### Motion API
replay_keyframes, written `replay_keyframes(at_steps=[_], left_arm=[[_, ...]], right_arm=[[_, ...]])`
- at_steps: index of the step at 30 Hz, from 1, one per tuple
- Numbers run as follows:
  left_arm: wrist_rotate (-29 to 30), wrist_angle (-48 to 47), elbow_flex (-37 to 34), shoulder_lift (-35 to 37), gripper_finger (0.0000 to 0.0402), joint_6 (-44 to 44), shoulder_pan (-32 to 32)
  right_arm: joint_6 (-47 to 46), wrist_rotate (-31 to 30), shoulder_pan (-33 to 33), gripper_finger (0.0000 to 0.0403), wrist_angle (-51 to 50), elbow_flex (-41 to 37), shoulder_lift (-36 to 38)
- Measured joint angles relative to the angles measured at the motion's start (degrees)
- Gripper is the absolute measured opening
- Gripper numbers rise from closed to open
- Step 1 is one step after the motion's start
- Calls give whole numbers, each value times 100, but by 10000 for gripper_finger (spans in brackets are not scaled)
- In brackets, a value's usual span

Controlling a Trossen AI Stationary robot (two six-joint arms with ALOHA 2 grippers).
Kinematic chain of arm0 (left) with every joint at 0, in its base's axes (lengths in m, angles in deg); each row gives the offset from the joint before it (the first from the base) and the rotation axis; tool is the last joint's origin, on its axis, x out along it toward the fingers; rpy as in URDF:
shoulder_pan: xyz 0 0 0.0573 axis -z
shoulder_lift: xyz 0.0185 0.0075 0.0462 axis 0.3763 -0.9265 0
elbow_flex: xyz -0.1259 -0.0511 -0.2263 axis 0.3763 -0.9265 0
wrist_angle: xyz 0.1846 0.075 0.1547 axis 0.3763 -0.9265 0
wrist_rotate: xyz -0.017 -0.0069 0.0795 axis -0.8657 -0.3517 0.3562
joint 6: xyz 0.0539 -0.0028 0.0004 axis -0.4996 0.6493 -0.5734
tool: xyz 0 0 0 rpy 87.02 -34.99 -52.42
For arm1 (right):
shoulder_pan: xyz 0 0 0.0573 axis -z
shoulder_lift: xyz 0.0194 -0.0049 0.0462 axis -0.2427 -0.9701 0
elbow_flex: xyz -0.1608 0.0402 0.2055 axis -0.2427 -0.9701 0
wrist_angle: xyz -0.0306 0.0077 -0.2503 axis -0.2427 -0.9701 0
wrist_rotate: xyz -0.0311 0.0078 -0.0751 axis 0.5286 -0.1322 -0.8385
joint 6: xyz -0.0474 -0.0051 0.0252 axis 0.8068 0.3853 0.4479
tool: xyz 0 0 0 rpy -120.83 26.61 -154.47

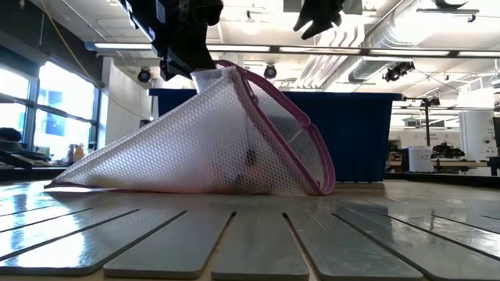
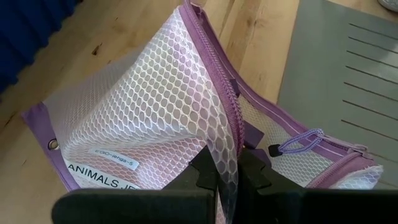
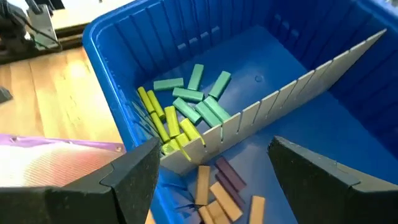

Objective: Sort blocks

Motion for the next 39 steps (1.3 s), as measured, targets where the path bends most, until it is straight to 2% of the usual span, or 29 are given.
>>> replay_keyframes(at_steps=[8, 19, 26, 32, 35, 39], left_arm=[[-87, 1, 0, -2, 0, -70, 0], [-81, 0, 0, 0, 0, -120, 27], [-79, 0, 0, -1, 0, -205, 35], [-87, 0, 0, 0, 0, -328, 35], [-94, 0, 0, -1, 0, -326, 38], [-96, 2, 0, 0, 0, -326, 38]], right_arm=[[598, -19, 2, 286, 0, 0, 0], [1889, 9, 1, 286, -2, 8, 0], [1691, -290, -468, 286, -897, 838, 4], [640, -292, -1230, 286, -2133, 1293, 92], [-244, -309, -1792, 286, -2573, 1123, 190], [-1464, -673, -2769, 286, -2705, 670, 345]])
